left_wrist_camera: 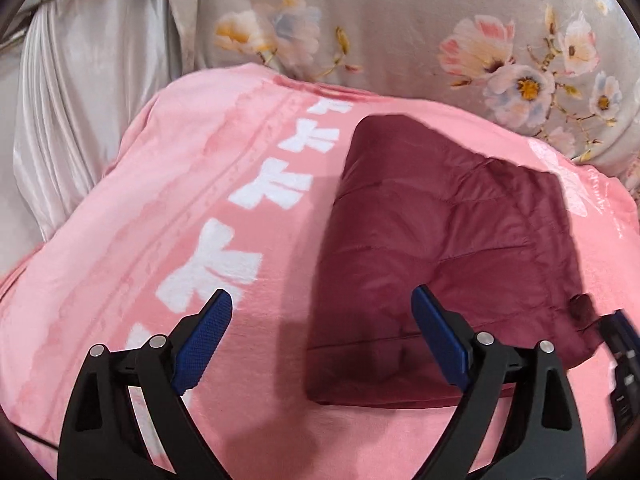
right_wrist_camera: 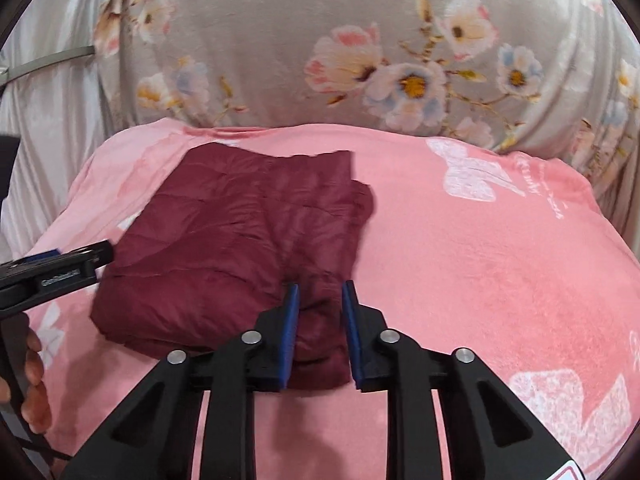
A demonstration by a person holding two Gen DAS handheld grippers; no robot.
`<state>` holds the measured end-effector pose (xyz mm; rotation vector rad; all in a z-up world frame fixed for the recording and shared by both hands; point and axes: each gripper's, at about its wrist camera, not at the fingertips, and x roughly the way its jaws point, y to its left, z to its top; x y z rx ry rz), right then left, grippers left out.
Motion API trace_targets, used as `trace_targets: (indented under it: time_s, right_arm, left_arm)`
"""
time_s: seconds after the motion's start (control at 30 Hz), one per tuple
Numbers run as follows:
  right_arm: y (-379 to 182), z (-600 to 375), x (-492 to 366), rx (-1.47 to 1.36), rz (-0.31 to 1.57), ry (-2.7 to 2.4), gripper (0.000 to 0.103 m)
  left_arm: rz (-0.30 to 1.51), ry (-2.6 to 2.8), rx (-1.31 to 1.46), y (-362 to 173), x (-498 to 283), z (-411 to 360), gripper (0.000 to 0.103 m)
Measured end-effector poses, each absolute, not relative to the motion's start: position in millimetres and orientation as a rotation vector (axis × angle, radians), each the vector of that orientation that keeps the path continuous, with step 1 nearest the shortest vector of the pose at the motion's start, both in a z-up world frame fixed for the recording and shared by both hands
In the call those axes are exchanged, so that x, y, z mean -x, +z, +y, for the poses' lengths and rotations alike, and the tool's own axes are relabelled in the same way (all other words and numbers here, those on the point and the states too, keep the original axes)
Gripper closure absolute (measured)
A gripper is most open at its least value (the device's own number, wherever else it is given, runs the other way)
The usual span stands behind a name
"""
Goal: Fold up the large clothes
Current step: 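Lower the folded bundle onto the blanket and press it with both tools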
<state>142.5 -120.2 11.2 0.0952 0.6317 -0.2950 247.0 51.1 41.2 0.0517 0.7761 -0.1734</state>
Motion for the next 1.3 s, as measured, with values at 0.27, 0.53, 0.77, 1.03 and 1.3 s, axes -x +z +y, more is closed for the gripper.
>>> trace_targets:
  time_s: [0.27, 0.53, 0.77, 1.03, 1.3]
  right_arm:
    - [-28.2, -130.9, -166.8, -0.139, 0.771, -0.330, 0.100]
    - [-51.3, -133.1, -172.8, -0.141, 0.802, -0.344, 0.100]
    - [-55.1, -132.7, -173.3, -0.146, 0.809, -0.340, 0.100]
    - [-56.4, -131.0, -175.1, -0.123, 0.815, -0.347, 0.100]
    - [-56.6, -127.9, -177.2, -0.104, 0.819, -0.357, 0.099]
  left_arm:
    - [0.867, -0.153, -0.104, 15.6, -256.7, 21.7, 0.015]
    - [0.866, -0.165, -0.111, -3.3, -257.3, 12.3, 0.014]
    - [0.865, -0.177, -0.086, -15.7, -260.4, 11.2, 0.013]
    - [0.837, -0.183, -0.077, -25.7, -258.6, 8.4, 0.013]
    - [0.838, -0.195, -0.062, -27.5, -260.0, 10.6, 0.013]
